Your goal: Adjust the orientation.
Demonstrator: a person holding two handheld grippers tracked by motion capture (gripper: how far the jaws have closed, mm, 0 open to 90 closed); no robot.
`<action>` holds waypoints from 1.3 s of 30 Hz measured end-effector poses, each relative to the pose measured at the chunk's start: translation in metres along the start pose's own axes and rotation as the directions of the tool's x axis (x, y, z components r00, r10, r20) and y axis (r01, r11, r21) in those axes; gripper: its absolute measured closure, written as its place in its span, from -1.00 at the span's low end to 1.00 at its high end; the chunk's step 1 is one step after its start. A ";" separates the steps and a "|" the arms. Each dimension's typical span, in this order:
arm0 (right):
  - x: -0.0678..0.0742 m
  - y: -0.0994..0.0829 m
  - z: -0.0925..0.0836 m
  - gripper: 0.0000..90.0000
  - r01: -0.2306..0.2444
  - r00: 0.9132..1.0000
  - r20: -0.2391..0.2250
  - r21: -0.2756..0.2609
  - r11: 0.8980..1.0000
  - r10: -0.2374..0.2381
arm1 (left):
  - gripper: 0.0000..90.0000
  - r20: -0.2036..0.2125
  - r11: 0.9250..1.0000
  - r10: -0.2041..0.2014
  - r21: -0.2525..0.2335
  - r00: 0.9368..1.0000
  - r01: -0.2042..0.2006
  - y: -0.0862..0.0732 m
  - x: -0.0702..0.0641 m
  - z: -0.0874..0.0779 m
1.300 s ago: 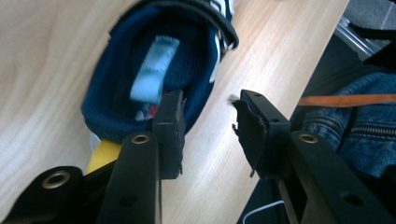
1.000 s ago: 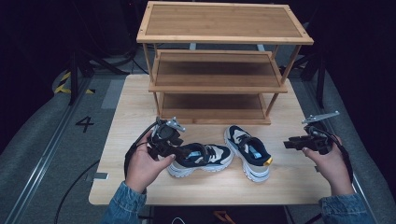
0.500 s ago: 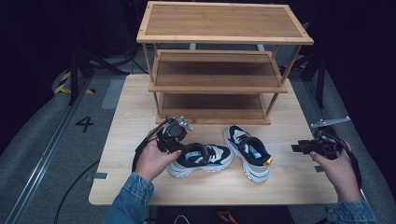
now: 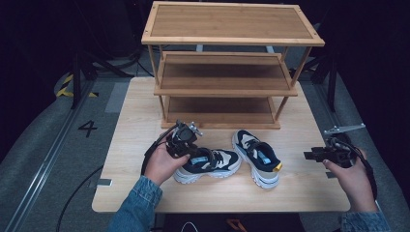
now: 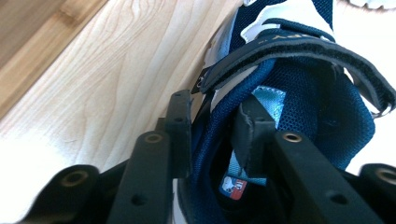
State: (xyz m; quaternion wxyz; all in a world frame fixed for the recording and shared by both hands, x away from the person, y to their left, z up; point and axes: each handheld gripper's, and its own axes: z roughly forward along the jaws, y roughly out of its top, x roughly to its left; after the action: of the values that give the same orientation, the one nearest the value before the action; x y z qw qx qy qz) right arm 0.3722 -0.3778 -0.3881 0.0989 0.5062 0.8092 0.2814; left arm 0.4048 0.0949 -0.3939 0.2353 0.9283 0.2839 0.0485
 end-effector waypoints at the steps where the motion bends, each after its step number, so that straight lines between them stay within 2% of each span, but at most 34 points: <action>1: 0.000 0.000 0.001 0.23 0.000 1.000 -0.001 0.001 1.000 0.000 | 0.63 -0.001 1.000 -0.009 -0.001 1.000 0.009 -0.001 0.000 -0.001; 3: 0.001 0.001 0.001 0.23 0.000 1.000 -0.003 0.002 1.000 0.000 | 0.64 -0.012 1.000 -0.013 -0.003 1.000 0.013 -0.002 0.000 -0.002; 4: 0.002 0.003 0.003 0.23 0.004 1.000 -0.005 0.002 1.000 -0.004 | 0.68 -0.024 0.999 -0.041 -0.011 0.999 0.040 -0.005 0.002 -0.005; 5: 0.002 0.003 0.003 0.23 0.004 1.000 -0.005 0.002 1.000 -0.004 | 0.68 -0.024 0.999 -0.041 -0.011 0.999 0.040 -0.005 0.002 -0.005; 6: 0.002 0.004 0.004 0.23 0.009 1.000 -0.007 0.003 1.000 -0.009 | 0.69 -0.048 0.997 -0.072 -0.025 0.996 0.070 -0.009 0.006 -0.009; 7: 0.002 0.004 0.004 0.23 0.009 1.000 -0.007 0.003 1.000 -0.009 | 0.69 -0.048 0.997 -0.072 -0.025 0.996 0.070 -0.009 0.006 -0.009; 8: 0.003 0.005 0.004 0.23 0.010 1.000 -0.008 0.004 1.000 -0.010 | 0.69 -0.066 0.994 -0.104 -0.026 0.992 0.103 -0.011 0.009 -0.011; 9: 0.003 0.005 0.005 0.23 0.015 1.000 -0.009 0.007 1.000 -0.015 | 0.69 -0.078 0.992 -0.119 -0.040 0.990 0.117 -0.013 0.011 -0.012; 10: 0.003 0.006 0.006 0.23 0.018 1.000 -0.011 0.009 1.000 -0.017 | 0.69 -0.098 0.985 -0.169 -0.053 0.981 0.164 -0.017 0.017 -0.014; 11: 0.004 0.006 0.006 0.23 0.017 1.000 -0.011 0.010 1.000 -0.017 | 0.69 -0.098 0.985 -0.169 -0.053 0.981 0.164 -0.017 0.017 -0.014; 13: 0.004 0.005 0.006 0.23 0.016 1.000 -0.012 0.011 1.000 -0.016 | 0.69 -0.114 0.975 -0.218 -0.073 0.969 0.210 -0.020 0.022 -0.014; 14: 0.003 0.005 0.006 0.23 0.015 1.000 -0.009 0.011 1.000 -0.015 | 0.69 -0.116 0.971 -0.234 -0.074 0.965 0.227 -0.020 0.024 -0.012; 15: 0.003 0.005 0.006 0.23 0.013 1.000 -0.010 0.011 1.000 -0.013 | 0.68 -0.113 0.969 -0.242 -0.073 0.964 0.235 -0.021 0.025 -0.010; 17: 0.004 0.005 0.007 0.23 0.013 1.000 -0.009 0.010 1.000 -0.013 | 0.65 -0.103 0.969 -0.242 -0.074 0.965 0.236 -0.020 0.025 -0.011; 20: 0.004 0.004 0.007 0.23 0.014 1.000 -0.008 0.012 1.000 -0.014 | 0.45 -0.060 0.966 -0.249 -0.094 0.967 0.243 -0.021 0.026 -0.017; 22: 0.003 0.005 0.007 0.23 0.014 1.000 -0.007 0.013 1.000 -0.014 | 0.37 -0.044 0.966 -0.240 -0.109 0.970 0.234 -0.023 0.026 -0.023; 25: 0.003 0.006 0.007 0.23 0.016 1.000 -0.012 0.010 1.000 -0.016 | 0.31 -0.055 0.959 -0.253 -0.149 0.966 0.242 -0.029 0.028 -0.038; 27: 0.003 0.007 0.006 0.23 0.017 1.000 -0.015 0.005 1.000 -0.017 | 0.29 -0.066 0.949 -0.274 -0.179 0.960 0.258 -0.035 0.031 -0.048; 28: 0.003 0.008 0.006 0.23 0.019 1.000 -0.015 0.001 1.000 -0.019 | 0.28 -0.086 0.947 -0.284 -0.182 0.955 0.266 -0.038 0.032 -0.052; 29: 0.003 0.009 0.007 0.23 0.019 1.000 -0.016 0.002 1.000 -0.019 | 0.25 -0.116 0.945 -0.298 -0.177 0.948 0.276 -0.041 0.034 -0.055; 30: 0.003 0.010 0.007 0.23 0.019 1.000 -0.019 0.002 1.000 -0.019 | 0.25 -0.164 0.947 -0.304 -0.156 0.938 0.279 -0.045 0.036 -0.056; 32: 0.003 0.012 0.009 0.23 0.021 1.000 -0.020 0.005 1.000 -0.021 | 0.27 -0.218 0.950 -0.310 -0.108 0.925 0.293 -0.049 0.038 -0.054; 33: 0.004 0.014 0.011 0.23 0.024 0.999 -0.023 0.005 1.000 -0.024 | 0.28 -0.227 0.950 -0.311 -0.083 0.923 0.300 -0.052 0.040 -0.051; 34: 0.005 0.015 0.012 0.23 0.030 0.999 -0.022 0.006 1.000 -0.030 | 0.28 -0.217 0.950 -0.313 -0.062 0.925 0.307 -0.054 0.041 -0.048; 36: 0.008 0.018 0.015 0.23 0.039 0.999 -0.029 0.008 0.999 -0.038 | 0.31 -0.170 0.950 -0.313 -0.034 0.934 0.312 -0.058 0.044 -0.042; 37: 0.009 0.019 0.016 0.22 0.041 0.999 -0.032 0.011 0.999 -0.041 | 0.32 -0.145 0.948 -0.319 -0.030 0.937 0.318 -0.059 0.043 -0.040; 39: 0.010 0.022 0.018 0.22 0.051 0.998 -0.036 0.012 0.999 -0.050 | 0.33 -0.120 0.951 -0.307 -0.016 0.944 0.308 -0.060 0.042 -0.037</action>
State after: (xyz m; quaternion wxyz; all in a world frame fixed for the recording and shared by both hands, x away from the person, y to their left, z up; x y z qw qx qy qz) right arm 0.3920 -0.3555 -0.3895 0.0883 0.4810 0.8252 0.2827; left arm 0.4008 0.1766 -0.3904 0.2210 0.8683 0.4390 0.0668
